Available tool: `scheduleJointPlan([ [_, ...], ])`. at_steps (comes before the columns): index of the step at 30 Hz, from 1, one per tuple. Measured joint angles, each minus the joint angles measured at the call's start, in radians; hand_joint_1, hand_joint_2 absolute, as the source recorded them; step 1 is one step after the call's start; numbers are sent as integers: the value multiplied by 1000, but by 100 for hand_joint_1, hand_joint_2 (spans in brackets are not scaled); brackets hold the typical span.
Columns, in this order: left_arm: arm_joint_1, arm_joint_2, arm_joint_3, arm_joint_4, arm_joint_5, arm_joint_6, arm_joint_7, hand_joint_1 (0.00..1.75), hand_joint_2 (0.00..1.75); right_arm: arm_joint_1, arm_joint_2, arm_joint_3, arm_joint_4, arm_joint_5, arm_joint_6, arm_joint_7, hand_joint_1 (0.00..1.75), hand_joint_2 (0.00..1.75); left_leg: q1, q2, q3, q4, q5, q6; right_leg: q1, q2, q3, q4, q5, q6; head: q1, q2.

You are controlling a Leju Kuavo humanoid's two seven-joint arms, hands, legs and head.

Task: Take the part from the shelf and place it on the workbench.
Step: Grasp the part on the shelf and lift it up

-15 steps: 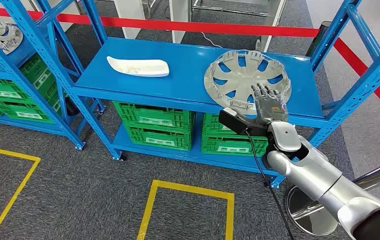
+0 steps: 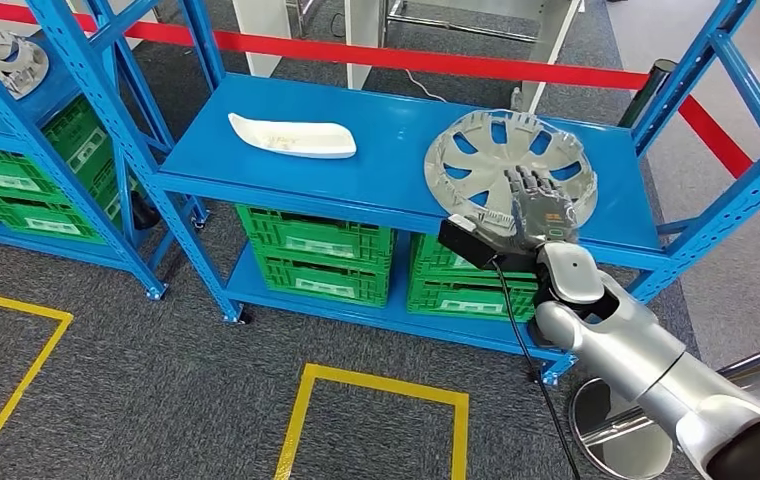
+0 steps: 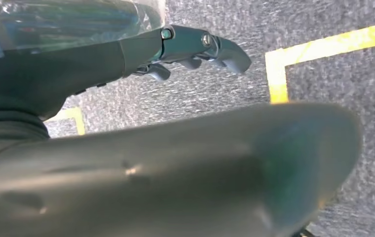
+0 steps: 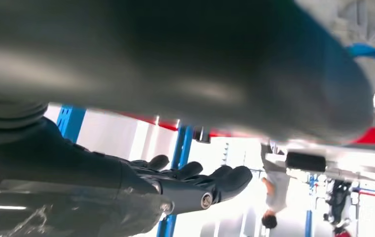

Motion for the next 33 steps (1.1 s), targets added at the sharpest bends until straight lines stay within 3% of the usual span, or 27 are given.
scheduleJointPlan([
  [2,0,0,0,0,0,0,0,0,0,6,0,1,0,0,0,0,0,0,0,0,3,1,-5,3,-1,0,-66,108,-26,3,4,0],
  [3,1,0,0,0,0,0,0,0,0,9,0,1,0,0,0,0,0,0,0,0,6,1,-8,3,-2,0,-82,122,-14,5,5,0],
  [4,1,0,1,0,0,0,0,0,0,10,0,1,0,0,0,0,0,0,0,-1,10,2,-12,2,-3,0,-79,98,16,5,6,0],
  [6,1,0,1,0,0,0,0,0,0,9,0,0,0,0,0,0,0,0,0,-1,21,4,-23,-5,-4,-2,-34,-20,93,4,9,0],
  [7,1,0,1,0,0,0,0,0,0,8,0,0,0,0,0,0,0,0,-2,-2,25,6,-28,-11,-3,-2,-11,-76,115,1,9,0],
  [9,0,0,2,0,0,0,1,0,0,9,1,0,0,0,0,0,0,0,-4,-2,28,8,-34,-22,0,0,12,-122,117,-8,7,0],
  [12,-1,0,4,0,-1,-1,2,0,0,9,0,-2,-1,0,0,0,0,0,-3,0,32,10,-46,-39,-2,2,20,-131,111,-29,4,0],
  [14,-2,0,4,0,-1,0,2,0,0,8,1,-3,-2,0,-1,0,0,0,-2,0,6,74,-83,-49,-6,0,31,-136,108,-40,-4,0],
  [16,-1,0,5,0,-1,0,2,0,0,9,1,-2,-2,0,-1,0,0,0,1,1,-60,203,-132,-56,-5,-2,37,-137,103,-47,-10,0],
  [17,0,0,5,0,-1,0,2,0,0,11,1,-2,-2,0,-1,0,0,0,1,1,-92,256,-143,-57,-4,-2,39,-137,101,-48,-11,0],
  [18,1,0,5,0,-1,0,2,0,0,11,1,-1,-2,0,-1,0,0,0,1,1,-111,277,-136,-57,-3,-1,41,-137,99,-48,-11,0],
  [19,2,0,5,0,-1,0,2,0,0,12,1,0,-2,0,-1,0,0,0,1,1,-112,261,-110,-55,-3,0,44,-136,97,-47,-11,0],
  [21,2,0,6,0,-1,0,2,0,0,13,1,-1,-2,0,-1,0,0,0,0,1,-68,144,-32,-45,-2,1,54,-137,90,-43,-11,0],
  [23,1,1,6,0,-1,0,2,0,0,12,1,-1,-2,0,-1,0,0,0,-5,0,-22,42,4,-34,0,3,60,-136,84,-35,-12,0],
  [28,1,1,7,0,-1,0,2,0,0,13,0,-4,-4,0,-1,0,0,0,-5,0,1,-1,0,-9,-1,1,56,-125,67,-5,-9,0],
  [29,0,0,7,0,-1,0,2,0,0,12,0,-6,-5,0,-1,0,0,0,-2,0,6,-6,2,-4,-1,1,39,-89,47,-1,-6,0],
  [31,0,0,7,0,-1,1,2,0,0,14,0,-6,-5,0,-1,0,0,0,-1,1,7,-7,0,1,-3,0,-27,33,-6,6,-2,0],
  [32,1,0,7,0,-1,1,2,0,0,18,0,-5,-5,0,-1,0,0,0,-2,1,8,-6,-2,3,-4,0,-61,93,-24,8,0,0],
  [33,2,0,7,0,-1,1,2,0,0,22,0,-5,-5,0,-1,0,0,0,-2,1,10,-6,-4,3,-4,0,-84,126,-23,10,0,0],
])
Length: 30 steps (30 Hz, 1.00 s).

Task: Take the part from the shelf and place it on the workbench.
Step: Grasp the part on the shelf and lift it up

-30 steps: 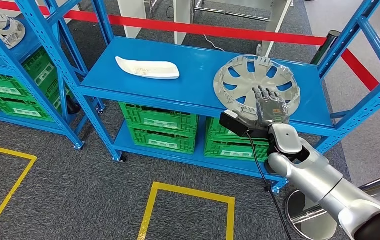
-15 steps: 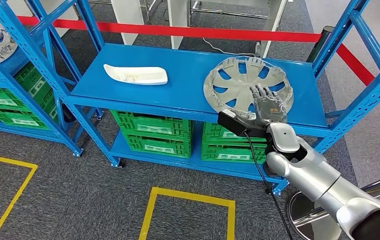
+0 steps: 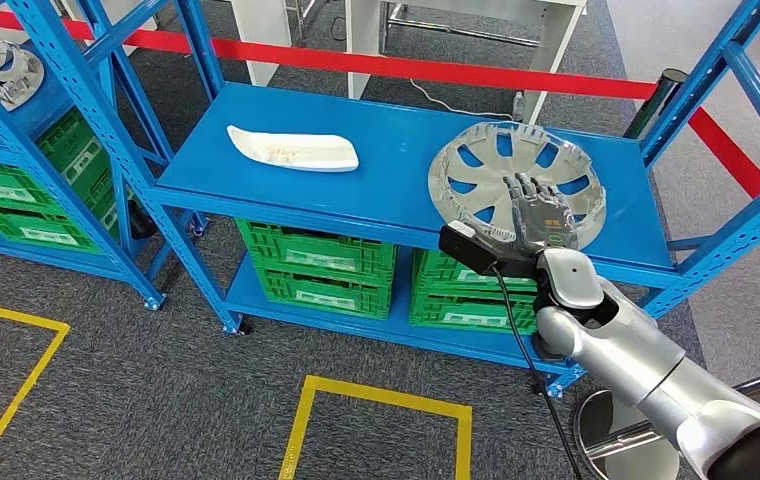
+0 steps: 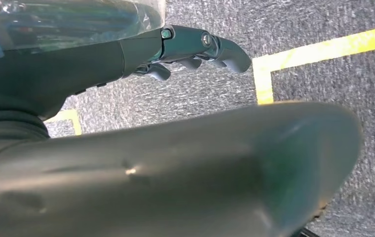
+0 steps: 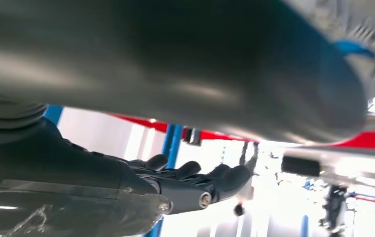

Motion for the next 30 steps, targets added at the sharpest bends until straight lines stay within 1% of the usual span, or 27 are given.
scheduleJointPlan([
  [1,1,0,0,0,0,0,0,0,0,3,0,0,0,0,0,0,0,0,0,0,3,1,-3,-1,0,0,-6,-3,20,1,1,0],
  [2,1,0,0,0,0,0,0,0,0,4,0,0,0,0,0,0,0,0,1,-1,8,2,-8,-3,-1,0,8,-47,59,1,2,0],
  [3,1,-1,0,0,0,0,0,0,0,4,0,-1,0,0,0,0,0,0,1,-1,13,4,-14,-6,-1,-1,34,-115,102,0,3,0],
  [4,1,-1,0,0,0,0,0,0,0,3,0,0,0,0,0,0,0,0,-1,-2,18,7,-20,-11,0,-2,62,-179,132,-2,3,0],
  [5,1,-1,0,0,0,0,0,0,0,3,0,-1,0,0,0,0,0,0,-2,-2,21,9,-25,-17,2,-2,84,-228,148,-6,4,0],
  [6,1,-1,0,0,0,1,0,0,0,4,0,0,0,0,0,0,0,0,-3,-1,22,10,-29,-22,4,-1,96,-252,149,-12,3,0],
  [7,1,-1,0,0,0,1,0,0,0,4,0,0,0,0,0,0,0,0,-4,-1,24,9,-31,-28,6,0,100,-256,142,-19,2,0],
  [9,1,-1,1,0,1,2,0,0,0,5,0,-1,-1,0,0,0,0,0,-2,0,28,8,-36,-38,5,2,104,-260,138,-33,0,0],
  [10,1,-1,1,0,1,2,0,0,0,4,0,-2,-2,0,-1,0,0,0,-2,0,25,20,-46,-44,3,2,108,-263,137,-39,-2,0],
  [11,0,-1,1,0,1,2,-1,0,0,4,0,-2,-2,0,-1,0,0,0,-1,0,11,53,-65,-50,1,1,113,-265,135,-45,-4,0],
  [12,0,-1,2,0,1,2,-1,0,0,4,0,-2,-3,0,-1,0,0,0,1,1,-14,106,-91,-55,0,-1,117,-267,133,-50,-7,0],
  [13,1,-1,2,0,1,2,-1,0,0,4,0,-2,-3,0,-1,0,0,0,2,1,-50,175,-119,-59,0,-2,120,-267,131,-53,-10,0],
  [14,2,-1,2,0,1,2,-1,0,0,5,1,-2,-3,0,0,0,0,0,3,1,-86,240,-140,-61,0,-3,122,-267,128,-55,-11,0],
  [15,4,-1,2,0,1,2,-1,0,0,6,1,-1,-3,0,0,0,0,0,3,1,-113,282,-145,-62,1,-3,125,-267,126,-56,-11,0],
  [16,5,-1,2,0,1,2,-1,0,0,7,1,-1,-3,0,0,0,0,0,3,1,-124,287,-130,-61,1,-2,128,-267,123,-55,-11,0],
  [17,5,-1,3,0,1,2,-1,0,0,7,1,-1,-3,0,0,0,0,0,3,1,-117,258,-98,-59,1,-1,132,-266,120,-54,-11,0],
  [18,5,-1,3,0,0,2,-1,0,0,7,1,-1,-3,0,0,0,0,0,3,1,-94,196,-54,-55,1,0,138,-266,117,-52,-12,0],
  [19,5,-1,4,0,0,2,-1,0,0,7,1,-1,-3,0,0,0,0,0,2,0,-68,132,-17,-50,1,1,143,-267,113,-49,-12,0],
  [20,5,0,5,0,0,2,-1,0,0,7,1,-1,-3,0,0,0,0,0,0,0,-46,81,5,-46,2,1,147,-266,109,-46,-12,0],
  [21,4,0,6,0,0,2,-1,0,0,6,2,-2,-3,0,0,0,0,0,-2,0,-28,41,14,-41,4,2,149,-266,106,-41,-13,0],
  [22,3,0,6,0,0,2,-1,0,0,6,2,-2,-3,0,0,0,0,0,-4,0,-22,27,9,-38,4,2,149,-266,105,-37,-12,0],
  [24,3,0,6,0,1,2,-1,0,0,6,1,-2,-3,0,0,0,0,0,-7,0,-18,16,2,-28,3,2,149,-269,104,-25,-13,0],
  [26,4,0,7,0,1,2,-1,0,0,6,1,-3,-4,0,0,0,0,0,-4,0,-12,9,4,-16,1,1,148,-264,96,-14,-12,0],
  [27,4,0,7,0,1,2,-1,0,0,5,1,-4,-5,0,-1,0,0,0,-1,0,-9,5,6,-11,1,0,137,-240,80,-10,-9,0],
  [28,3,0,7,0,1,2,-2,0,0,5,0,-4,-5,0,-1,0,0,0,2,0,-5,2,6,-7,0,0,115,-194,56,-7,-7,0],
  [30,4,0,8,0,1,2,-2,0,0,8,0,-3,-5,0,0,0,0,0,1,0,-4,2,3,-2,0,0,44,-61,2,-3,-1,0],
])
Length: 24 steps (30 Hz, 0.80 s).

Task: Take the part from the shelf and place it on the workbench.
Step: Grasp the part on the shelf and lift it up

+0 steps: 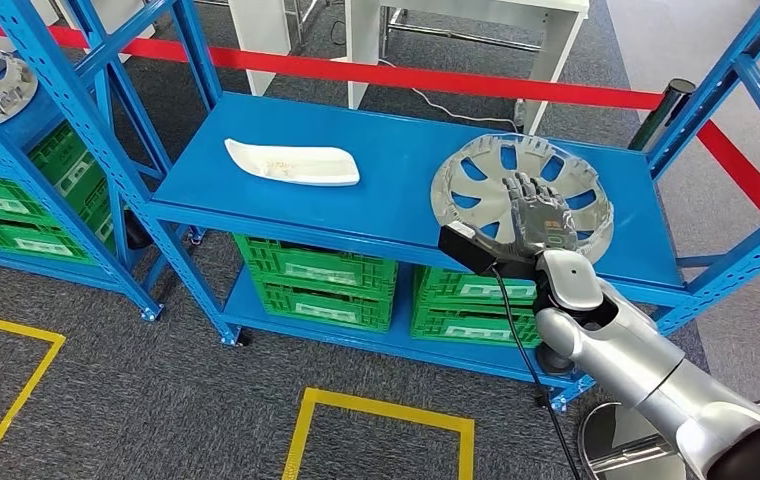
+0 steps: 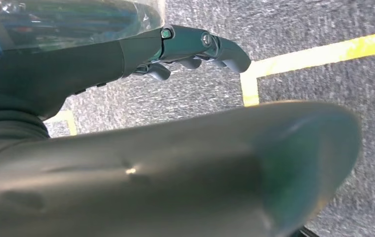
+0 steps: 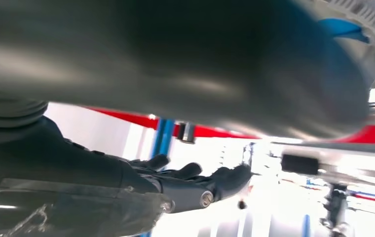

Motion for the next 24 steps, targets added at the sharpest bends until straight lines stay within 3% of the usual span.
scheduleJointPlan([
  [1,1,0,0,0,0,0,0,0,0,3,0,0,0,0,0,0,0,0,0,0,1,0,-2,1,0,0,-31,51,-10,2,1,0],
  [2,1,0,0,0,1,0,0,0,0,6,0,1,0,0,0,0,0,0,0,0,4,1,-5,1,0,0,-47,69,-2,3,2,0],
  [3,1,0,0,0,1,0,0,0,0,7,0,1,0,0,0,0,0,0,0,-1,7,1,-8,0,0,0,-43,47,27,3,3,0],
  [5,2,-1,0,0,1,0,0,0,0,7,0,0,0,0,0,0,0,0,0,-2,19,2,-18,-6,0,-1,6,-76,106,0,5,0],
  [6,1,-1,0,0,0,0,0,0,0,6,0,0,0,0,0,0,0,0,-2,-2,24,4,-24,-11,1,-2,33,-138,131,-3,6,0],
  [8,0,-1,0,0,1,0,-1,0,0,5,0,0,0,0,0,0,0,0,-4,-2,28,5,-30,-22,5,-1,61,-195,140,-12,6,0],
  [11,0,0,0,0,0,0,-1,0,0,4,0,-1,-1,0,0,0,0,0,-4,0,31,8,-41,-39,3,1,66,-203,134,-31,4,0],
  [13,-2,0,0,0,0,0,-1,0,0,3,1,-2,-1,0,0,0,0,0,-3,0,6,71,-78,-50,-1,-1,73,-206,131,-42,-1,0],
  [16,0,-1,0,0,0,0,-1,0,0,3,1,-1,-1,0,0,0,0,0,-1,0,-96,264,-150,-57,0,-3,80,-206,125,-49,-7,0],
  [17,1,-1,0,0,0,0,-1,0,0,4,1,0,-1,0,0,0,0,0,-1,0,-117,292,-147,-57,1,-3,82,-206,123,-50,-7,0],
  [18,1,-1,0,0,0,0,-1,0,0,4,1,0,-1,0,0,0,0,0,-1,0,-119,280,-123,-55,1,-2,86,-206,120,-49,-7,0],
  [21,1,0,0,0,0,0,-1,0,0,4,2,0,-1,0,0,0,0,0,-4,0,-48,98,-10,-40,3,1,100,-205,109,-41,-8,0],
  [22,0,0,0,0,0,0,-1,0,0,3,2,0,-1,0,0,0,0,0,-6,0,-27,49,5,-35,3,2,102,-205,106,-36,-9,0],
  [24,0,0,0,0,0,0,-1,0,0,3,2,0,0,0,1,0,0,0,-11,0,-14,18,2,-27,4,2,102,-207,104,-24,-9,0],
])
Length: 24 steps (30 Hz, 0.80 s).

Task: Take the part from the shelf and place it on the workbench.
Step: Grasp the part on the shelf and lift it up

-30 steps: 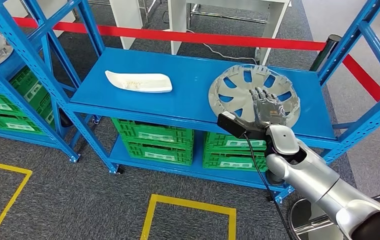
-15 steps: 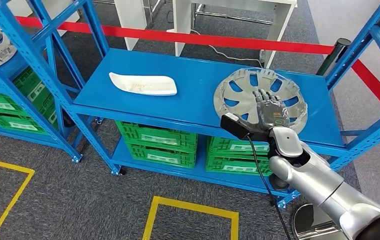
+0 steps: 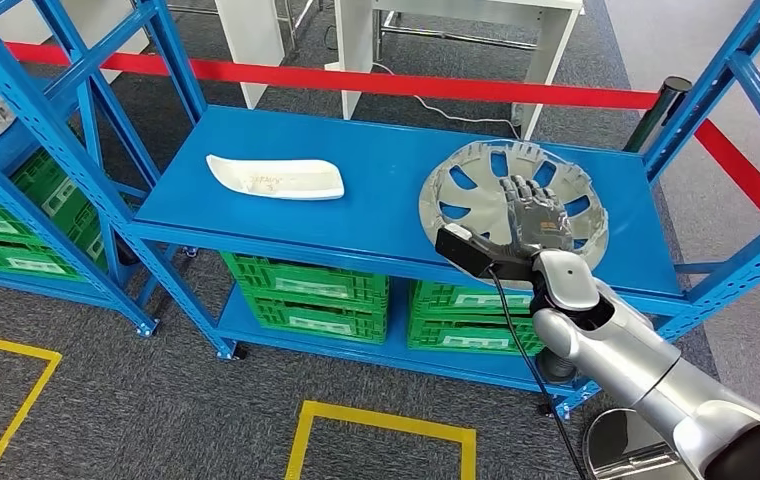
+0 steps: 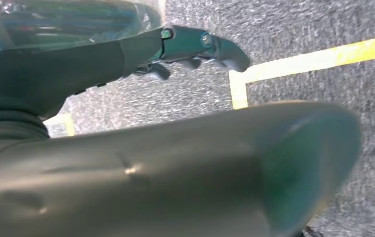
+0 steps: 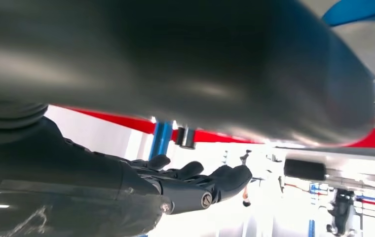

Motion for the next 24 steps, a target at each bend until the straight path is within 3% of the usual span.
scheduleJointPlan([
  [2,0,0,0,0,0,0,0,0,0,0,0,-1,0,0,0,0,0,0,1,0,3,-9,0,10,-2,-1,1,-2,-3,12,0,0],
  [4,0,-1,0,0,0,0,0,0,0,-3,0,-3,0,0,0,0,0,0,7,0,8,-17,3,21,-3,-2,-21,46,-34,21,4,0],
  [7,0,-2,0,0,0,0,0,0,0,0,0,-4,0,0,1,0,0,0,8,0,10,-18,0,28,-4,-3,-121,233,-109,29,10,0],
  [8,1,-2,0,0,0,0,0,0,0,2,0,-3,0,0,1,0,0,0,8,0,11,-18,-2,29,-4,-3,-145,271,-112,31,10,0],
  [9,1,-2,0,0,0,0,0,0,0,4,0,-3,0,0,1,0,0,0,8,0,14,-18,-4,28,-4,-3,-153,271,-94,31,11,0],
  [11,1,-2,0,0,1,0,0,0,0,3,0,-4,0,0,1,0,0,0,8,-1,23,-15,-13,24,-4,-3,-116,168,-13,28,13,0],
  [13,1,-2,0,0,1,0,0,0,0,0,0,-5,0,0,2,0,0,0,6,-2,28,-11,-22,15,-2,-3,-66,51,37,20,15,0],
  [14,1,-2,0,0,1,0,0,0,0,-1,0,-5,0,0,2,0,0,0,4,-2,28,-8,-25,10,-1,-2,-53,20,42,15,15,0],
  [17,0,-3,0,0,2,0,0,0,0,-1,1,-6,0,0,2,0,0,0,4,-1,30,-9,-33,-7,1,0,-45,7,32,-4,13,0],
  [19,-1,-3,0,0,2,0,-1,0,0,-3,1,-6,0,0,2,0,0,0,5,0,19,27,-59,-18,-4,-2,-35,2,29,-15,9,0],
  [22,-1,-3,0,0,2,0,-1,0,0,-4,2,-5,0,0,2,0,0,0,10,0,-69,208,-134,-30,-4,-5,-24,0,22,-26,0,0],
  [23,0,-3,0,0,2,0,0,0,0,-3,3,-4,0,0,2,0,0,0,11,0,-98,254,-142,-31,-3,-5,-22,0,20,-27,0,0],
  [24,1,-3,0,0,2,0,0,0,0,-2,4,-4,0,0,2,0,0,0,11,0,-111,267,-131,-30,-3,-4,-20,0,18,-26,0,0],
])
